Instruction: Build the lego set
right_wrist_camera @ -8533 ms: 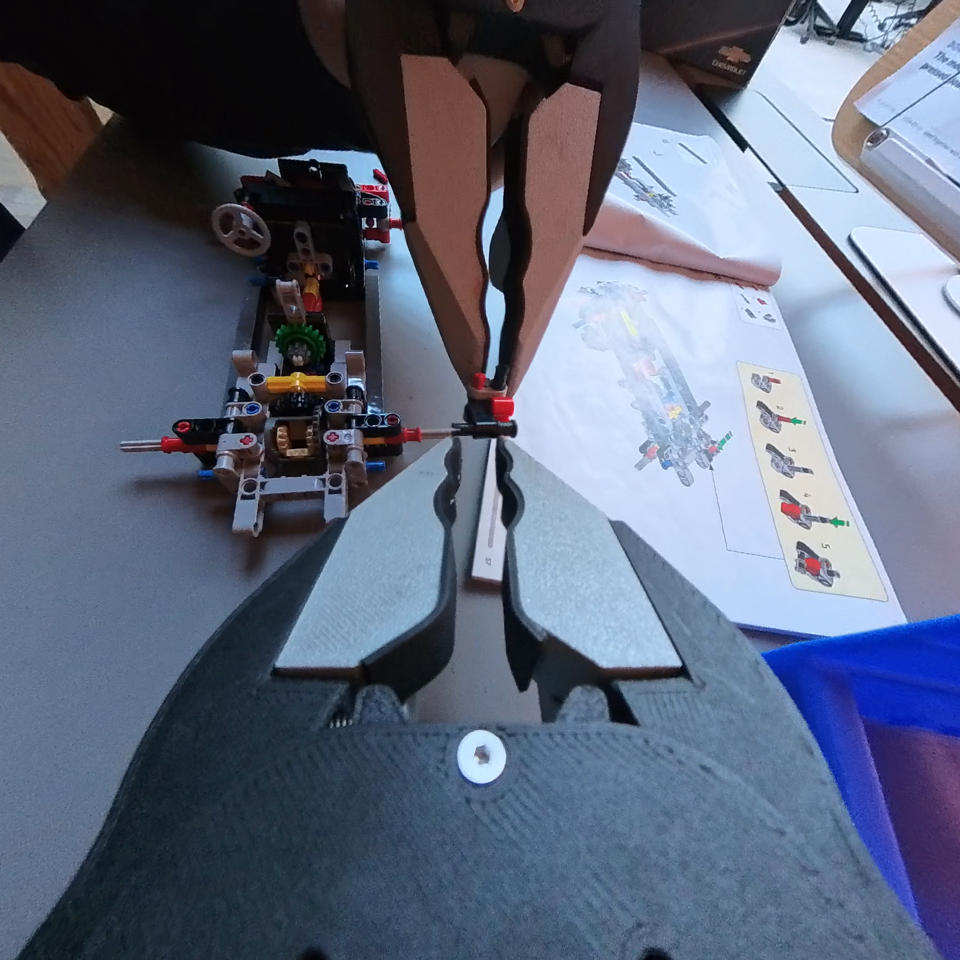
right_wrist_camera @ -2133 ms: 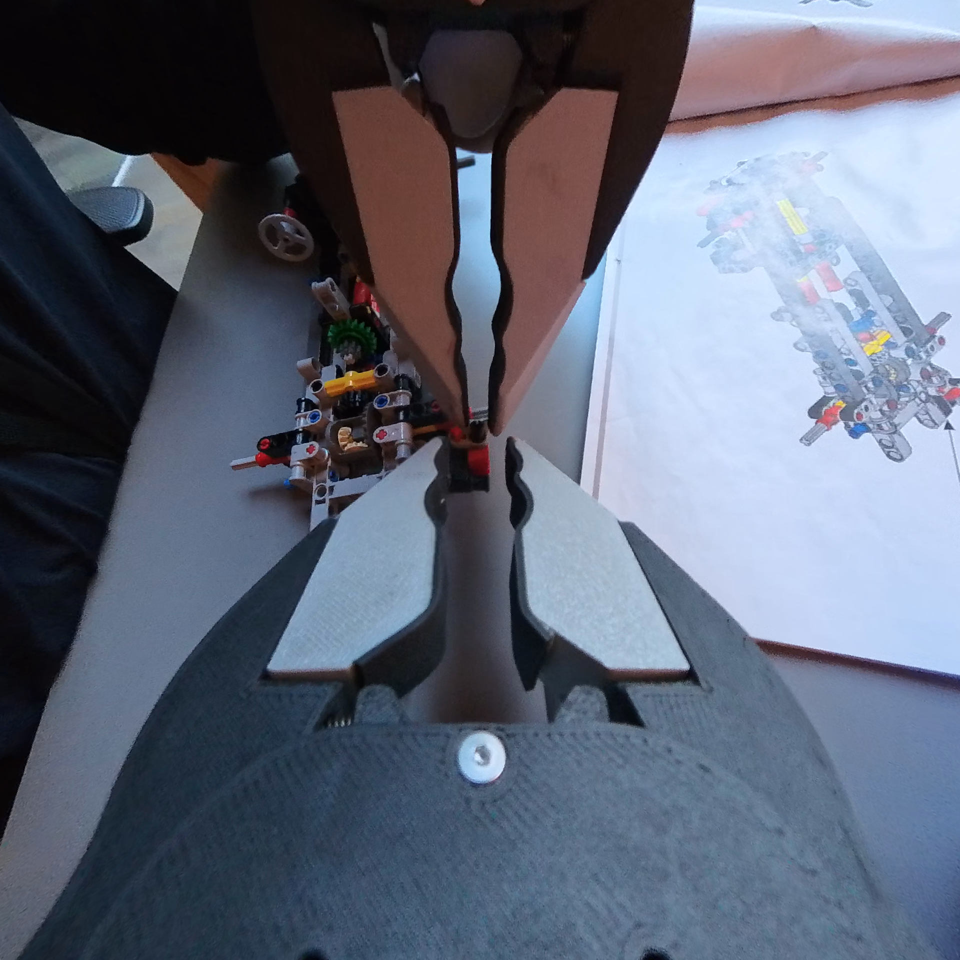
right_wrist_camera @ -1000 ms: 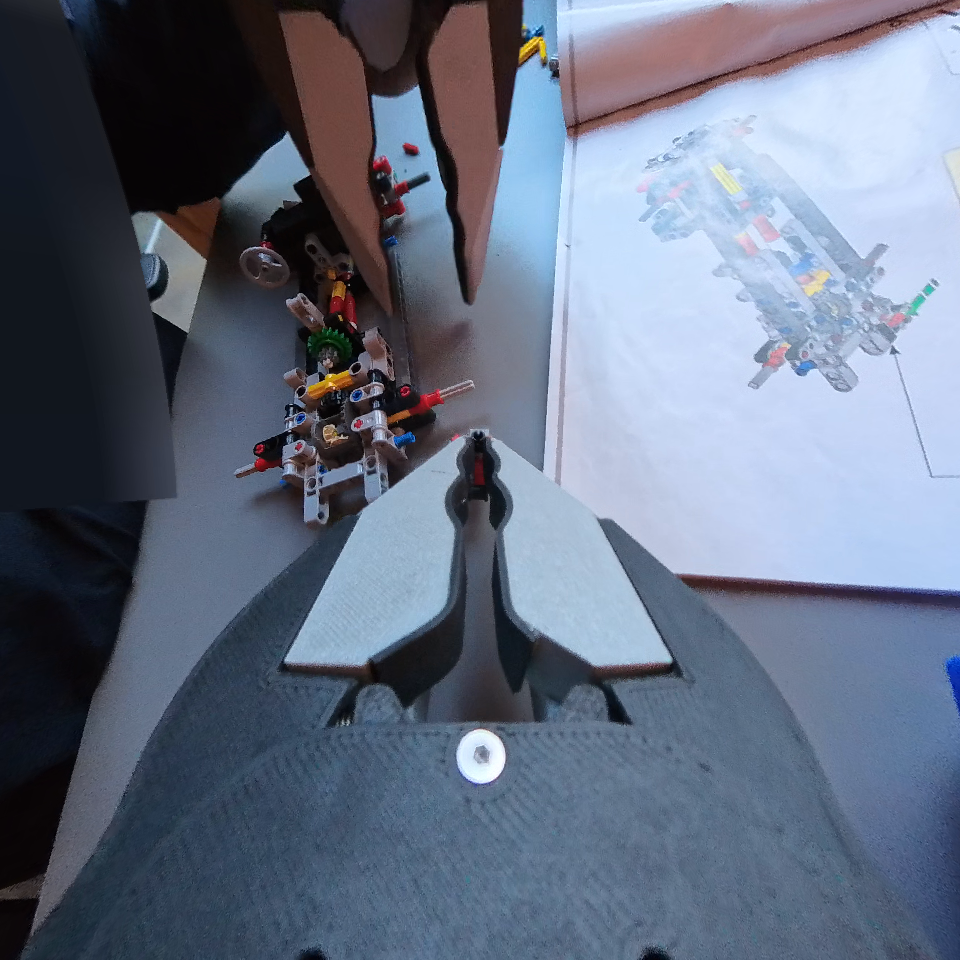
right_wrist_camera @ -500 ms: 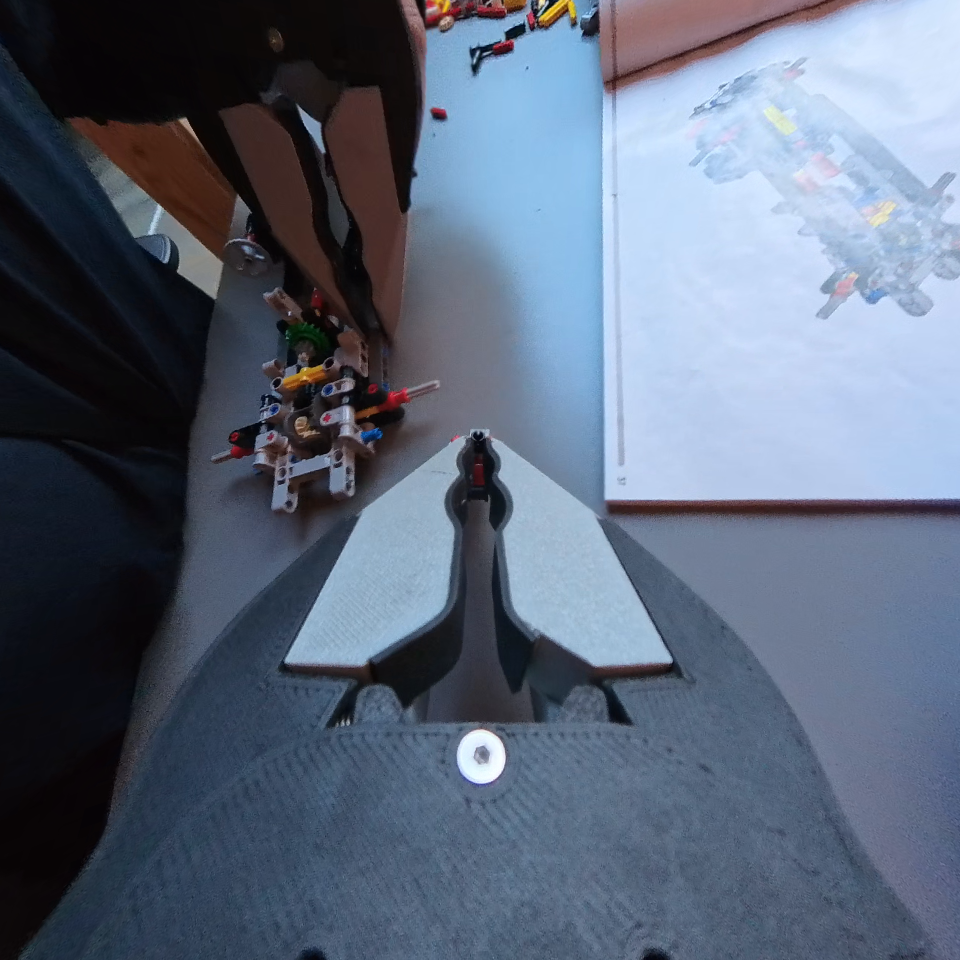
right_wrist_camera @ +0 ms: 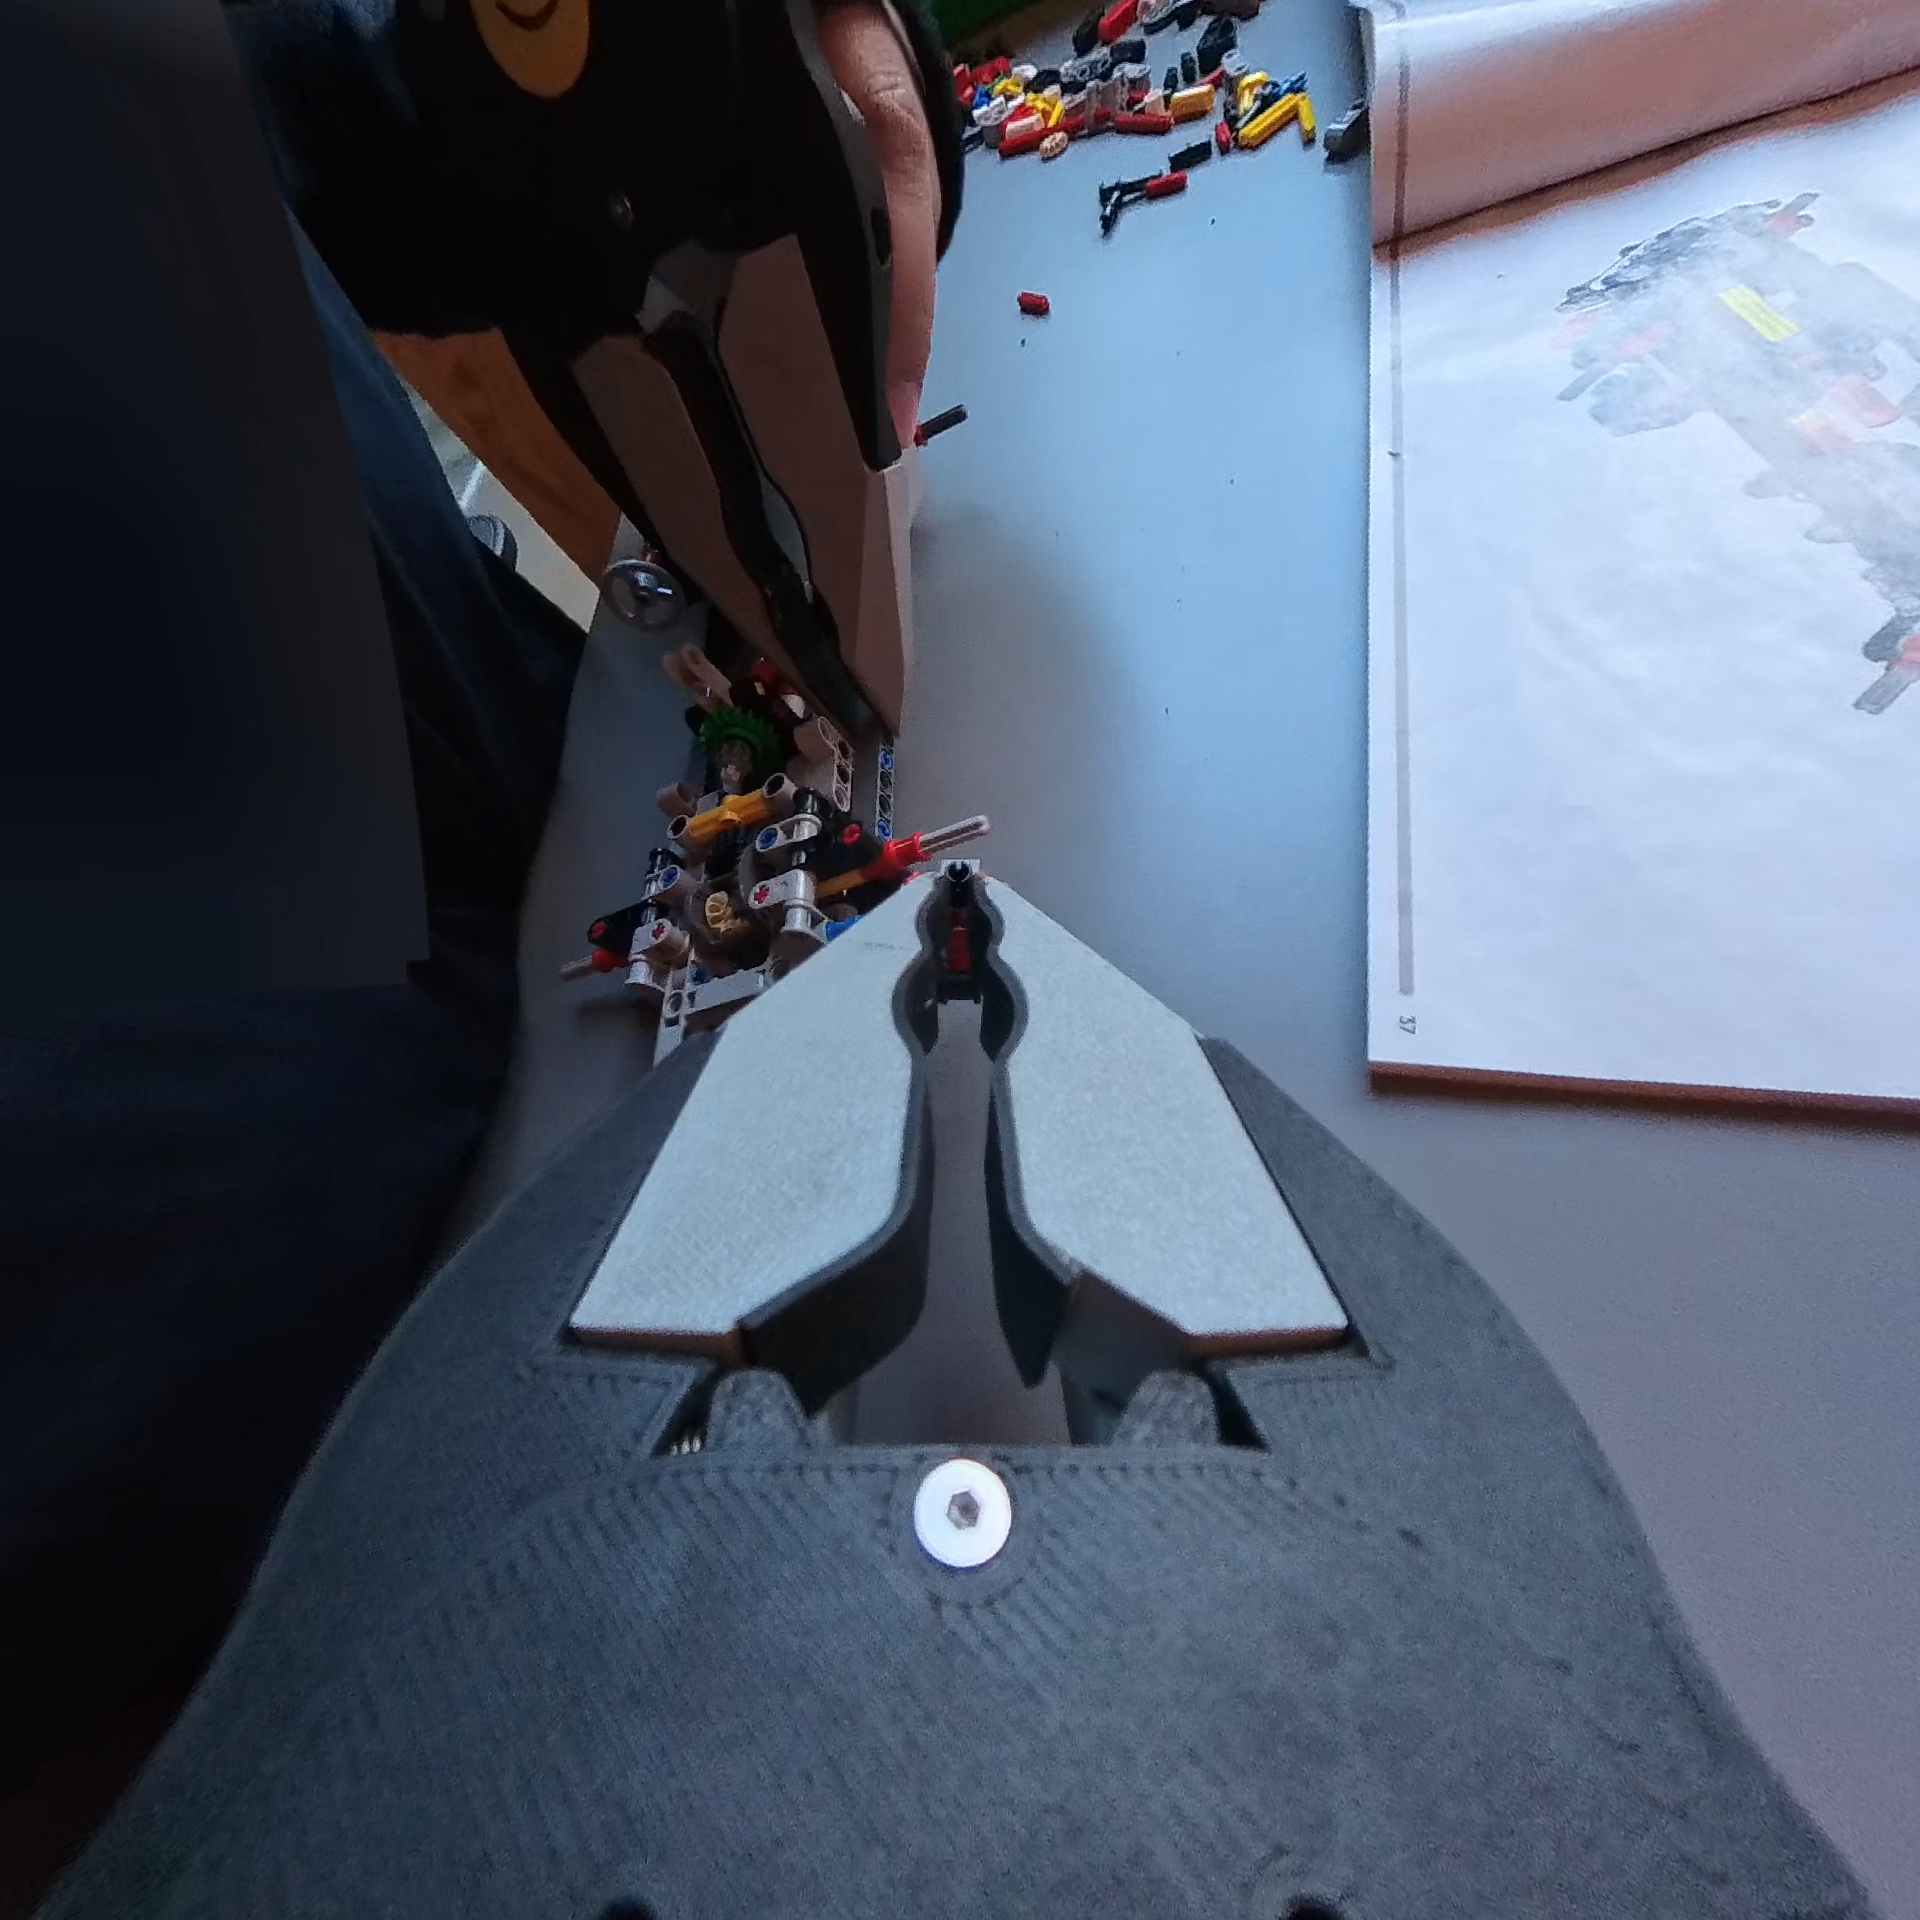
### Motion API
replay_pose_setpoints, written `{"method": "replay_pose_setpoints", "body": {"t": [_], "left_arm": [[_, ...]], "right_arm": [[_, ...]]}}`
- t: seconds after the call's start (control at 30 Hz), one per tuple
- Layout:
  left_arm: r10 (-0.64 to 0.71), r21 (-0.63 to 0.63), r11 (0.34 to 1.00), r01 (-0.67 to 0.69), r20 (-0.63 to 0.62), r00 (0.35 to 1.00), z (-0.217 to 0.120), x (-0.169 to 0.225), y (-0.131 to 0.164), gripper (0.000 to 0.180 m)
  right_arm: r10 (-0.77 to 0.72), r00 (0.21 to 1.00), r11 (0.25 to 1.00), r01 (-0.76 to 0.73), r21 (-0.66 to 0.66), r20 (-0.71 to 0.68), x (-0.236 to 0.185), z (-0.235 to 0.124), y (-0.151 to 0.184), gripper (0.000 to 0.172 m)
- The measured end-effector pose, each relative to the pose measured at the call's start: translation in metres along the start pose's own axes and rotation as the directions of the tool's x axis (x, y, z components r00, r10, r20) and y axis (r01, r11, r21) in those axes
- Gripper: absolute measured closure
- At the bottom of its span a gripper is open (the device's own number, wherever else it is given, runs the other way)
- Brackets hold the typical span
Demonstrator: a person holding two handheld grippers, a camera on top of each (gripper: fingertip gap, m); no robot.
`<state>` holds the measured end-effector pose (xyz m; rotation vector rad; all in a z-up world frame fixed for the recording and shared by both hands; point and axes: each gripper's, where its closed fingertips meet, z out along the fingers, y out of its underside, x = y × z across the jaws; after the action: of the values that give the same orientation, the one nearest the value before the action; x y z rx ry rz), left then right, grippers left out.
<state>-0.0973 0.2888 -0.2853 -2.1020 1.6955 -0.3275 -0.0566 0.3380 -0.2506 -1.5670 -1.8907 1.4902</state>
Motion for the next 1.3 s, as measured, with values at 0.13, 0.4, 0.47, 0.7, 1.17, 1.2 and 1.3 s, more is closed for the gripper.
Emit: {"method": "replay_pose_setpoints", "body": {"t": [0.13,0.4,0.47,0.7,1.17,1.2,1.3], "left_arm": [[0.006,0.007,1.0,-0.006,-0.012,1.0,0.001,0.002,-0.001,0.173],[-0.017,0.04,0.999,0.018,-0.037,0.999,0.003,0.005,-0.005,0.173],[-0.028,0.041,0.999,0.03,-0.047,0.998,0.004,0.005,-0.006,0.173],[-0.05,0.057,0.997,0.053,-0.063,0.997,0.005,0.007,-0.008,0.173],[-0.055,0.051,0.997,0.054,0.012,0.998,0.002,0.016,-0.008,0.173],[-0.059,0.054,0.997,0.059,0.012,0.998,0.001,0.019,-0.009,0.173],[-0.068,0.054,0.996,0.067,0.015,0.998,0.001,0.019,-0.008,0.173]], "right_arm": [[-0.014,1.0,1.0,0.014,-0.019,0.002,-0.002,0.002,0.002,0.172],[-0.01,0.998,0.999,0.012,-0.031,0.057,-0.009,0.006,0.003,0.172],[0.007,0.998,0.999,-0.004,-0.044,0.063,-0.009,0.007,0.005,0.172],[0.171,0.978,0.983,-0.162,-0.086,0.118,-0.005,0.01,0.01,0.172],[0.054,0.997,0.994,-0.048,-0.093,0.062,-0.019,0.018,0.014,0.172],[0.055,0.997,0.995,-0.049,-0.092,0.062,-0.02,0.018,0.014,0.172],[0.047,0.997,0.994,-0.041,-0.097,0.067,-0.024,0.018,0.016,0.172]]}}
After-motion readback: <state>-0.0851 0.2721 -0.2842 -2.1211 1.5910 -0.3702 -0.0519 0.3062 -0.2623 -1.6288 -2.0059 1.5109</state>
